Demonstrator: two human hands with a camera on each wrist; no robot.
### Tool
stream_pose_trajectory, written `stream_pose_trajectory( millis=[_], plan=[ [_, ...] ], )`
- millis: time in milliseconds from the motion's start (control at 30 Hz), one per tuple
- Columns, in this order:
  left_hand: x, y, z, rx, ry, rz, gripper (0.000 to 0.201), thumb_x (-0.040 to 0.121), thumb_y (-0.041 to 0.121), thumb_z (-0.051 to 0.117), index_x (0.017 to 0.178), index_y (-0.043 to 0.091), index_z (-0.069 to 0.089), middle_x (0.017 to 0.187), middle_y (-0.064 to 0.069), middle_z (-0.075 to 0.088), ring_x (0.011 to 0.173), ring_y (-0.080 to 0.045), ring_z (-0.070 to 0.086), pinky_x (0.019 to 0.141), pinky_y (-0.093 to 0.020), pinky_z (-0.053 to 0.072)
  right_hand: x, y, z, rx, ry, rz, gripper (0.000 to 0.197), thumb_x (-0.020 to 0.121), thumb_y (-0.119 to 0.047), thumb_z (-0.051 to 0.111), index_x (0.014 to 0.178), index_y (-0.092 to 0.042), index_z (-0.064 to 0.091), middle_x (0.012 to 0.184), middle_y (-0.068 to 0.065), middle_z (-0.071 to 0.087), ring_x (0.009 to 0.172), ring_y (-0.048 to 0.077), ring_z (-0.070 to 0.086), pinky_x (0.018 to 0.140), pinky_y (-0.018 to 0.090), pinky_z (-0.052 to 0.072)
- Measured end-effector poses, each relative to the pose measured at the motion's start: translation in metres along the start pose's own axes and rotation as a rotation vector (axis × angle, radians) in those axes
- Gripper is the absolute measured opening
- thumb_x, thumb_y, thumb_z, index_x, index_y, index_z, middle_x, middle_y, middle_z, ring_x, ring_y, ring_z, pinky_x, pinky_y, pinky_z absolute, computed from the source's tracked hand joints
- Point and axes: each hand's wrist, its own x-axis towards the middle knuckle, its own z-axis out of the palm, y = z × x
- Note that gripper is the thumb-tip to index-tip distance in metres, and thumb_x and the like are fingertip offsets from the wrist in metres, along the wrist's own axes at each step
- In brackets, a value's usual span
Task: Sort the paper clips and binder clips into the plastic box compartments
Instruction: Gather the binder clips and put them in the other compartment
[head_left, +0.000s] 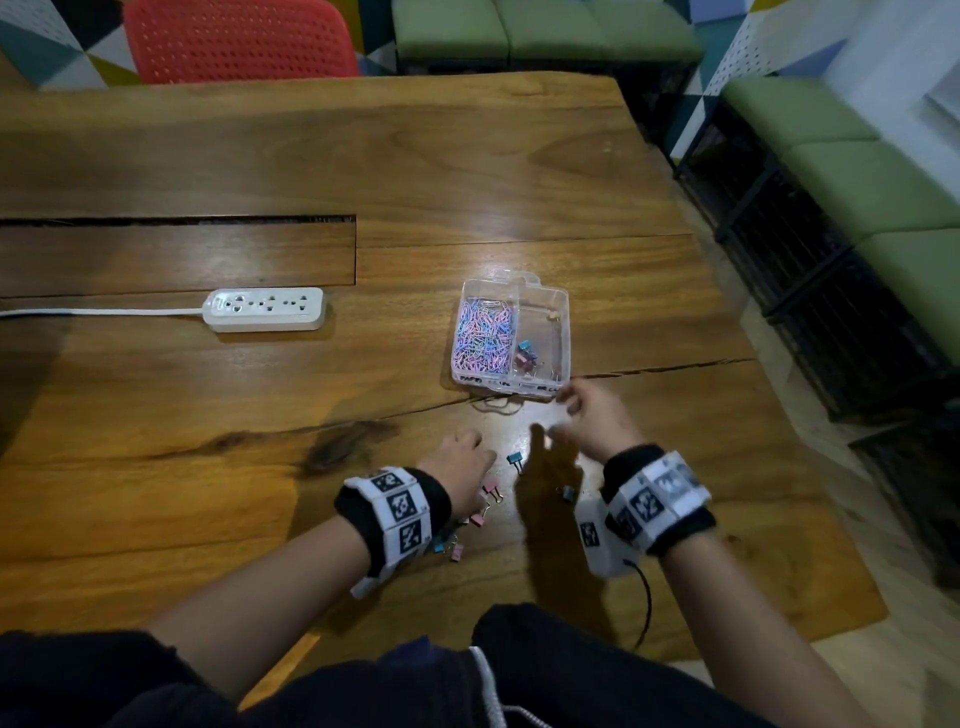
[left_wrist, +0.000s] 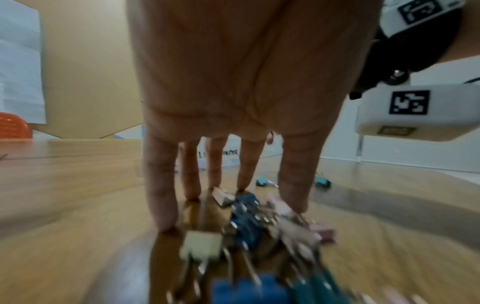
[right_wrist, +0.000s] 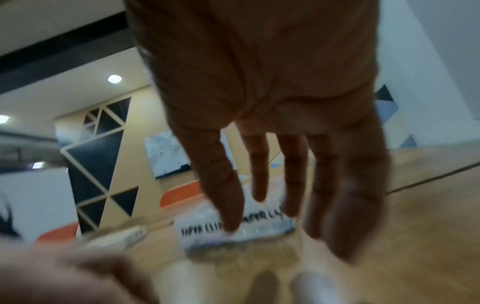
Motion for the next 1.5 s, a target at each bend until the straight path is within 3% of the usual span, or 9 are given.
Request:
stream_pose_trajectory(
  millis=[167, 400, 633, 767, 900, 1167, 1266, 1366, 1500],
  plan=[
    [-0.009, 0.011, 0.025, 0.051, 0.108, -0.019, 0.057, 0.084, 0.015, 0.062, 0.135, 0.016, 0.037, 0.138, -0.013, 0.035, 0.122, -0.03, 0.038, 0.095, -0.039, 0.046, -0.029, 0.032, 0.044, -0.203, -0.126, 0.183, 0.063, 0.073, -0.007, 0.068, 0.125, -0.025, 0.036, 0.127, 0.013, 0.033, 0.112, 0.033, 0.045, 0.09, 0.043, 0.051],
    [-0.009, 0.003, 0.01, -0.337, -0.004, -0.116, 0.029, 0.087, 0.015, 0.055, 0.115, 0.014, 0.049, 0.123, -0.012, 0.04, 0.113, -0.031, 0.045, 0.094, -0.036, 0.041, -0.035, 0.015, 0.072, -0.27, -0.114, -0.099, 0.066, 0.079, -0.015, 0.064, 0.136, -0.027, 0.033, 0.131, 0.011, 0.029, 0.12, 0.029, 0.03, 0.101, 0.038, 0.035],
    [-0.007, -0.002, 0.002, -0.462, -0.002, -0.124, 0.021, 0.081, 0.008, 0.061, 0.099, 0.016, 0.054, 0.104, -0.004, 0.041, 0.091, -0.022, 0.051, 0.076, -0.025, 0.042, -0.028, 0.015, 0.07, -0.267, -0.09, -0.203, 0.026, 0.082, -0.012, 0.061, 0.108, -0.012, 0.059, 0.119, 0.009, 0.043, 0.112, 0.026, 0.04, 0.095, 0.031, 0.037],
    [-0.008, -0.005, 0.003, -0.451, 0.05, -0.108, 0.027, 0.078, 0.005, 0.057, 0.067, 0.023, 0.041, 0.092, -0.001, 0.041, 0.08, -0.02, 0.048, 0.069, -0.029, 0.043, -0.026, 0.019, 0.066, -0.236, -0.122, -0.18, 0.022, 0.081, -0.007, 0.061, 0.103, -0.01, 0.061, 0.113, 0.009, 0.048, 0.11, 0.025, 0.048, 0.095, 0.028, 0.04],
    [-0.007, -0.008, -0.004, -0.477, 0.064, -0.07, 0.033, 0.079, 0.001, 0.054, 0.059, 0.023, 0.037, 0.076, 0.002, 0.047, 0.074, -0.017, 0.048, 0.062, -0.023, 0.04, -0.028, 0.023, 0.064, -0.217, -0.139, -0.202, 0.022, 0.08, -0.003, 0.058, 0.102, -0.006, 0.061, 0.104, 0.006, 0.043, 0.107, 0.023, 0.048, 0.085, 0.018, 0.037],
    [0.022, 0.013, -0.073, -0.872, 0.264, -0.002, 0.016, 0.08, -0.003, 0.061, 0.08, 0.012, 0.057, 0.084, -0.002, 0.057, 0.064, -0.008, 0.053, 0.057, -0.015, 0.048, -0.035, 0.026, 0.07, -0.327, -0.152, -0.255, 0.009, 0.083, -0.007, 0.052, 0.089, -0.01, 0.056, 0.1, 0.006, 0.047, 0.097, 0.023, 0.05, 0.081, 0.025, 0.041],
    [0.042, 0.023, -0.092, -1.0, 0.426, -0.041, 0.018, 0.083, -0.003, 0.057, 0.1, 0.002, 0.06, 0.1, -0.009, 0.059, 0.085, -0.019, 0.059, 0.072, -0.023, 0.052, -0.035, 0.03, 0.072, -0.32, -0.164, -0.264, 0.016, 0.083, -0.002, 0.049, 0.078, -0.017, 0.046, 0.091, -0.001, 0.039, 0.087, 0.017, 0.043, 0.074, 0.021, 0.035],
    [0.057, 0.022, -0.095, -0.998, 0.372, -0.044, 0.031, 0.088, -0.005, 0.048, 0.116, 0.004, 0.057, 0.122, -0.014, 0.057, 0.11, -0.026, 0.056, 0.09, -0.034, 0.05, -0.037, 0.035, 0.071, -0.293, -0.15, -0.254, 0.014, 0.082, -0.006, 0.051, 0.079, -0.018, 0.045, 0.096, -0.002, 0.035, 0.088, 0.016, 0.041, 0.077, 0.023, 0.039],
    [0.049, 0.012, -0.082, -0.945, 0.255, 0.025, 0.047, 0.087, -0.01, 0.042, 0.127, 0.013, 0.049, 0.133, -0.008, 0.051, 0.108, -0.018, 0.054, 0.072, -0.02, 0.046, -0.044, 0.04, 0.07, -0.298, -0.147, -0.264, 0.009, 0.081, -0.015, 0.058, 0.085, -0.017, 0.05, 0.106, 0.002, 0.041, 0.095, 0.019, 0.046, 0.085, 0.025, 0.042]
  ],
)
